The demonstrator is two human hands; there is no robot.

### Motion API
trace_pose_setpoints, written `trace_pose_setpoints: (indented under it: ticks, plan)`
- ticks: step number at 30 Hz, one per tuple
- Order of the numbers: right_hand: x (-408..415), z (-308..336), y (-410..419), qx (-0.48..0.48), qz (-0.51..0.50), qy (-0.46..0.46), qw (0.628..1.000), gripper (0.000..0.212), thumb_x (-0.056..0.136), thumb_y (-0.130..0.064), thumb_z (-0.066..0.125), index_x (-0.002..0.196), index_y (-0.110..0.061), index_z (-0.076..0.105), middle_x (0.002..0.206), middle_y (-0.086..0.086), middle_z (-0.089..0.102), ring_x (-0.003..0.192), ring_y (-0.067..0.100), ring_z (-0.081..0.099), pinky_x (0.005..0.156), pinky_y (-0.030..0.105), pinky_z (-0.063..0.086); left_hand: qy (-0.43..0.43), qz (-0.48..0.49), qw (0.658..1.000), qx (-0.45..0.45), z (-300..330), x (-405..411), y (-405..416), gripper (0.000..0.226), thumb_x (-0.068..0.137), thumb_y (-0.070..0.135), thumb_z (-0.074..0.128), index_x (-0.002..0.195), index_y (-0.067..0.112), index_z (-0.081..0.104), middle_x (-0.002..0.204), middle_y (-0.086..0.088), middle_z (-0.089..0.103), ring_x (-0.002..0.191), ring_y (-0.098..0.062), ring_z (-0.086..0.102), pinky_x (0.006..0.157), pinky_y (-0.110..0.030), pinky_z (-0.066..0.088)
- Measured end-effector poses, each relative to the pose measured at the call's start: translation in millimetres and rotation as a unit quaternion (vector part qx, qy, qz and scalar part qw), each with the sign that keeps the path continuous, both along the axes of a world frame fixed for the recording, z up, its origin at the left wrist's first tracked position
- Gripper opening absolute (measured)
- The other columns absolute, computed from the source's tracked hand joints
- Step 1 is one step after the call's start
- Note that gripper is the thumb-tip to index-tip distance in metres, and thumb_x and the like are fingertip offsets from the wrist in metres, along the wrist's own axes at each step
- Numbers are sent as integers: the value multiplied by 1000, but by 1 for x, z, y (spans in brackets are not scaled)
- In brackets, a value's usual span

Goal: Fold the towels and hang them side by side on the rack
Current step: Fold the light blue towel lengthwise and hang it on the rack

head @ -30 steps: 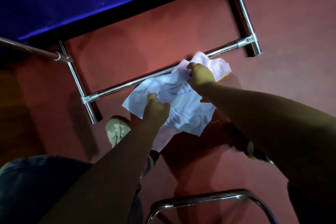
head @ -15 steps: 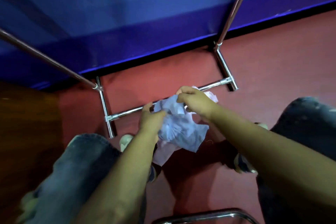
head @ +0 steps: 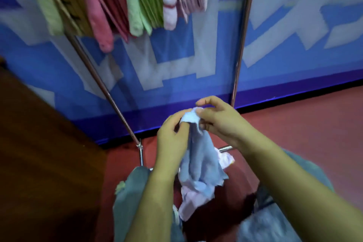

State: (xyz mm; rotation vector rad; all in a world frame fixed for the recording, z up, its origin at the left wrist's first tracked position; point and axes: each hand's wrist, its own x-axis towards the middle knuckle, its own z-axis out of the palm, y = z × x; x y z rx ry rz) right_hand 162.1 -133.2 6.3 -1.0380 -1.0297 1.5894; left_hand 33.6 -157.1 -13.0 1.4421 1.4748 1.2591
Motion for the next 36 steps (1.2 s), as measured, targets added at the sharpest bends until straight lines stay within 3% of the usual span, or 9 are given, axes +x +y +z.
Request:
trace_pose_setpoints:
  ticks: [3,6,8,13,17,20,26,31,36]
  plan:
    - [-3,39,-20,88,14,-44,995,22,85,-12,66,104,-16,56,88,9,60,69,10,57,68,19,47,10,9,999,50,48,-3,-7,33,84,3,53,77,33,65,77,12,67,67,5,56,63,-11,42]
    - [-9,72,-32,164,34,-95,981,44,73,-14,78,110,-23,56,107,2,63,92,13,63,80,20,52,-10,5,998,65,89,2,-11,15,80,13,57,71,24,63,66,6,63,63,-8,54,59,-23,45]
    - [-9,92,-38,207,23,-132,969,49,70,-16,81,111,-27,56,105,-5,64,100,15,64,89,24,52,-12,3,997,71,110,5,-14,14,83,11,57,72,16,62,65,2,62,64,-12,55,59,-27,46]
    - [4,124,-39,277,11,-195,941,31,82,-19,69,110,-29,60,106,-6,65,99,14,62,84,20,52,-41,-29,997,60,140,3,-12,7,83,6,60,78,4,63,71,-17,61,67,-14,54,62,-31,46]
    - [14,134,-36,307,14,-293,905,41,86,-1,49,112,-32,57,104,-10,64,91,7,59,76,19,49,-40,-49,996,69,152,1,-6,13,80,20,70,73,9,68,70,-9,64,64,-9,56,60,-26,46]
    - [16,139,-29,340,-35,-328,881,30,91,-6,45,103,-29,60,96,-9,66,87,5,59,71,16,46,-32,-55,994,83,159,-2,-1,7,80,17,71,76,12,70,76,-9,69,68,-6,58,63,-23,47]
    - [25,147,-13,356,-142,-293,876,27,94,-13,46,81,-34,57,76,-20,60,72,-14,53,63,3,37,76,-81,990,81,144,-30,10,17,82,-1,61,83,14,70,78,1,70,71,-8,60,69,-26,50]
    - [33,154,-6,310,-220,-172,909,26,95,-13,42,82,-29,59,81,-12,61,79,5,54,75,26,42,113,-68,991,22,118,-61,13,22,83,-3,57,83,15,70,84,-4,71,76,-9,61,74,-28,48]
    - [48,165,-3,271,-259,-108,921,22,95,-15,41,85,-20,60,84,-3,60,82,11,54,79,33,47,94,-23,995,-20,105,-89,16,20,84,0,60,83,16,71,86,-7,72,77,-17,61,73,-34,50]
